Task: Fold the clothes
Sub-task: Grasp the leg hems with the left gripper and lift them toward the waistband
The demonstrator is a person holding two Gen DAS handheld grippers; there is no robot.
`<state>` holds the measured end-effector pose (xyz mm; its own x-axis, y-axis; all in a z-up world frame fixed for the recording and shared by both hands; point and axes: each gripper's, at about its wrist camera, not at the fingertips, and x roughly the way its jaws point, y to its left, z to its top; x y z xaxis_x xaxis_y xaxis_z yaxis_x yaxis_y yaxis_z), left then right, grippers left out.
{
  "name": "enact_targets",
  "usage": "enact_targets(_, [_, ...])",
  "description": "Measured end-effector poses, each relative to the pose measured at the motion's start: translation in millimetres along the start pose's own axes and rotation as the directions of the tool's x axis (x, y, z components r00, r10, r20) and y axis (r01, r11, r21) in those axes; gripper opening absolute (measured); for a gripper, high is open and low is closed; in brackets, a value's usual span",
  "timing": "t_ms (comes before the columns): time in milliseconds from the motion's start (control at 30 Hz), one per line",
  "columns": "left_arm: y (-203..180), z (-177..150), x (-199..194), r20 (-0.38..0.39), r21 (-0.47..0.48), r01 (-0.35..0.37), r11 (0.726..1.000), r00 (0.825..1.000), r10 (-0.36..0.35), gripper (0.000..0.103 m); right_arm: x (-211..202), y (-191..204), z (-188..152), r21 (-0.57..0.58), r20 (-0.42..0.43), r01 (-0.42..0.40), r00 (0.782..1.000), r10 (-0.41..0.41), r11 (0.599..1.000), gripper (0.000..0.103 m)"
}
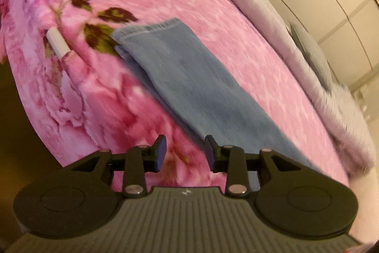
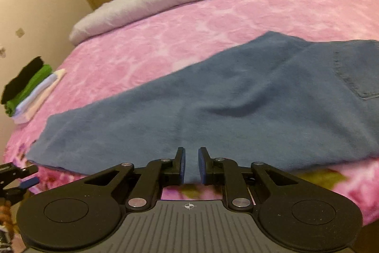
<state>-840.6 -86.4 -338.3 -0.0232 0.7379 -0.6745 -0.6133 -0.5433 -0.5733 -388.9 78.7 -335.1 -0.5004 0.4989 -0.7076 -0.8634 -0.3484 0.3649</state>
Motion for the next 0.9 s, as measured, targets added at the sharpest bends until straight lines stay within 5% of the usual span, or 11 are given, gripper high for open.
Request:
enact_targets(133, [18.0,17.3,8.1,0.039,-0.112,0.014,0.994,0.999,-0.010,0.031,14.4,-1.2,0.5,0.047,-0.037,-0.066,0.997,0.068,0.997,0.017])
enact_targets(300, [37.2,28.9,18.5,0.070,-0.226,0.015,0.974,0.998,0.001,0.033,17.7,-16.1,-0.7,0.142,-0.040,-0.044,0.998,0.050,0.989,0.016])
enact_targets(367, [41.5,30.2,21.3,0.071,-0.250,0.009,0.968,0.997,0.009,0.033,10.2,-22.3,2.4,0.164,0.005,-0.074,0.997,0.075,0.984,0.002])
enact_targets(467, [46.5,30.0,24.3,0.079,-0.277,0.021,0.961,0.997,0.001,0.034,3.7,-29.9,6.2,0.189,0.045,-0.099,0.995,0.093,0.977,0.001])
enact_targets(567, [49.7,29.9,26.1,0.096,-0.314,0.042,0.949,0.995,-0.012,0.037,5.8,-34.3,8.5,0.201,0.032,-0.084,0.996,0.079,0.976,0.003])
enact_targets(667, [51.7,30.4,30.3,0.111,-0.341,0.055,0.938,0.994,-0.018,0.040,7.7,-39.2,8.4,0.220,0.021,-0.069,0.998,0.066,0.973,0.019])
enact_targets(900, [33.1,35.7,34.6,0.156,-0.277,0.034,0.960,0.988,0.010,0.044,6.3,-56.7,0.3,0.309,0.003,-0.085,0.996,0.089,0.947,0.019])
